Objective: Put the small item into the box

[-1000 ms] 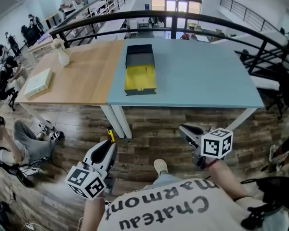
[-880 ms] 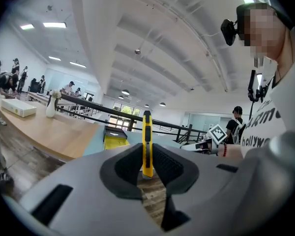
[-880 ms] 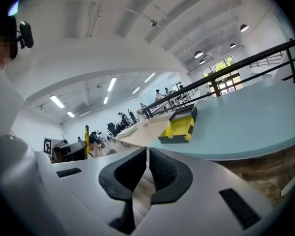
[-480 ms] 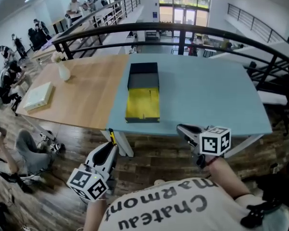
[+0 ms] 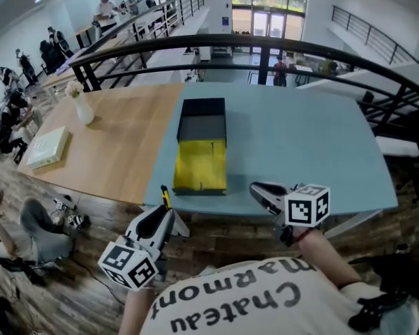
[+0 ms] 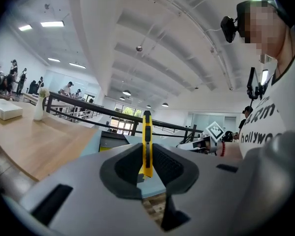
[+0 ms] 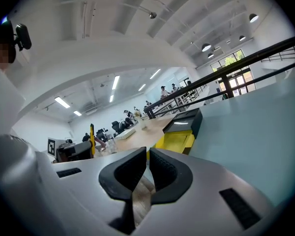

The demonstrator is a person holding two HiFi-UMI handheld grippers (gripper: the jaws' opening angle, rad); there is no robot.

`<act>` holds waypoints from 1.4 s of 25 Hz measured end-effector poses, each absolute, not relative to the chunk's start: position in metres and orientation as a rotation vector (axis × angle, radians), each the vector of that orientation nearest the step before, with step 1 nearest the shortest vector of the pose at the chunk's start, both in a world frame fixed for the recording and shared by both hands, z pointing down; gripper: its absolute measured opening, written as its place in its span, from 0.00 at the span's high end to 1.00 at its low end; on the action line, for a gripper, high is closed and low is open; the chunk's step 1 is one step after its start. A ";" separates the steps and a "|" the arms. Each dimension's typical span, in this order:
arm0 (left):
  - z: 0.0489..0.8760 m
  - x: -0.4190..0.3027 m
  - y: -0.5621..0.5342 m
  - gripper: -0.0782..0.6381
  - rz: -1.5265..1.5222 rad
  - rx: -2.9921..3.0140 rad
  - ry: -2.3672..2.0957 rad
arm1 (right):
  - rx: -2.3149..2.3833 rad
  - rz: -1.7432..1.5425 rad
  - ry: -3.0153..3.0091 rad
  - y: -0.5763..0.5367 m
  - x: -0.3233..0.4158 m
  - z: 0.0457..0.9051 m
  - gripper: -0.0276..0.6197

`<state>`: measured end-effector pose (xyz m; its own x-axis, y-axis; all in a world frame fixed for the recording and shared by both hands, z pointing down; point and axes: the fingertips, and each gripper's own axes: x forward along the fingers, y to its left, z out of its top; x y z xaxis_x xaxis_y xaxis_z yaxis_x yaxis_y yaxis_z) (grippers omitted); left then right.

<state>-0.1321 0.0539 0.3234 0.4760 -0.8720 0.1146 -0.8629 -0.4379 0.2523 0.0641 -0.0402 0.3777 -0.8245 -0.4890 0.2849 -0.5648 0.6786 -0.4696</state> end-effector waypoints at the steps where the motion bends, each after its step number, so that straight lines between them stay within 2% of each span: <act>1: 0.323 -0.129 0.050 0.81 -0.043 2.453 -1.473 | 0.864 0.839 -2.756 -0.042 0.063 0.377 0.89; 21: 0.370 -0.110 0.010 0.81 0.146 2.379 -1.321 | 0.877 1.097 -2.624 -0.069 0.059 0.439 0.89; 35: 0.403 -0.136 -0.092 0.81 0.286 2.373 -1.228 | 0.902 1.219 -2.579 -0.156 0.020 0.464 0.89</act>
<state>-0.1364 -0.0921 0.4029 0.5819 -0.7194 0.3793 -0.8129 -0.5019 0.2954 0.0203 -0.1565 0.4641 -0.8081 -0.4563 0.3726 -0.5775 0.4891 -0.6536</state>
